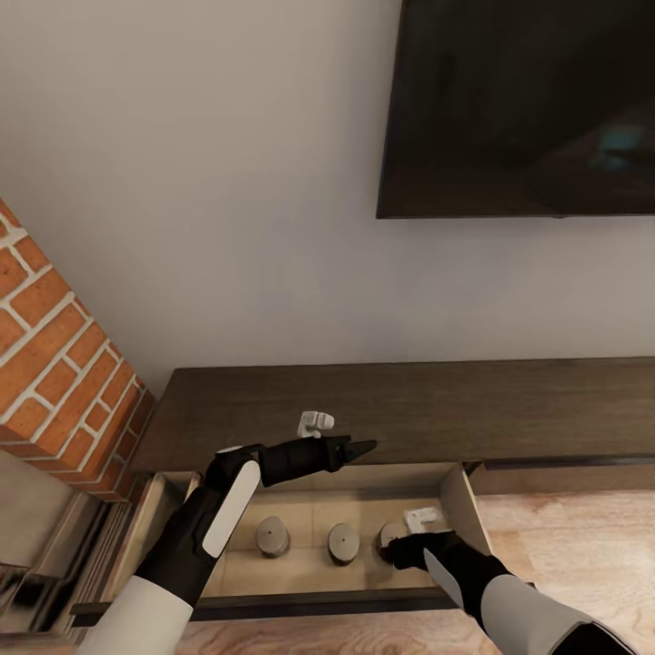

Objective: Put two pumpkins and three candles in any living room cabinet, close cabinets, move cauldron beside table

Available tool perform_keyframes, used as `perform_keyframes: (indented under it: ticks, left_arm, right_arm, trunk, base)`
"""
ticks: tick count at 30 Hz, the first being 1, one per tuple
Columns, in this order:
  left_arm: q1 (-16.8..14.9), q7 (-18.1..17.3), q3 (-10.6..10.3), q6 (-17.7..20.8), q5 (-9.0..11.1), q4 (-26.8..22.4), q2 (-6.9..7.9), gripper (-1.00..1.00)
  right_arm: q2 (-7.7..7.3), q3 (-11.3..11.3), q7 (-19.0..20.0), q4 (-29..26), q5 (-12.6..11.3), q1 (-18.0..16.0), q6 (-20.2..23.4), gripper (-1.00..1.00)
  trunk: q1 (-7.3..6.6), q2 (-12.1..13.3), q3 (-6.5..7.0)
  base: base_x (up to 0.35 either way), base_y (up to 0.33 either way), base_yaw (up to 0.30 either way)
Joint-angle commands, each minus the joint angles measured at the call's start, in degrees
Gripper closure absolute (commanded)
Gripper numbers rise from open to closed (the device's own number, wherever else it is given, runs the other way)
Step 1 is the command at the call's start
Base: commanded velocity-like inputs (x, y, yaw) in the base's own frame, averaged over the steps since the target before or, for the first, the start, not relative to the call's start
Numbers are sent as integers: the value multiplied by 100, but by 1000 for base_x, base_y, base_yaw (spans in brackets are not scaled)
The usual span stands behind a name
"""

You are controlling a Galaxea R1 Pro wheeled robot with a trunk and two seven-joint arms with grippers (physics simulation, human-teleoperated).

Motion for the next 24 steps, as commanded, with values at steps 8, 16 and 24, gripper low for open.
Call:
perform_keyframes:
  ticks: [8, 16, 24]
  left_arm:
    - [0, 1, 0, -12, -9, -13, 0, -100]
    - [2, 1, 0, -21, -9, -16, 0, -100]
    - [0, 1, 3, -1, -9, -32, 0, -100]
  right_arm:
    - [-595, -19, 3020, -410, -26, 0, 5, -100]
    - [-867, -250, 4539, -407, -35, 0, 15, -100]
    - [-874, -292, 4584, -407, -34, 0, 15, -100]
  trunk:
    - [0, 0, 0]
    - [0, 0, 0]
    - [0, 0, 0]
  base:
    - [0, 0, 0]
    - [-8, 0, 0]
    - [-266, 0, 0]
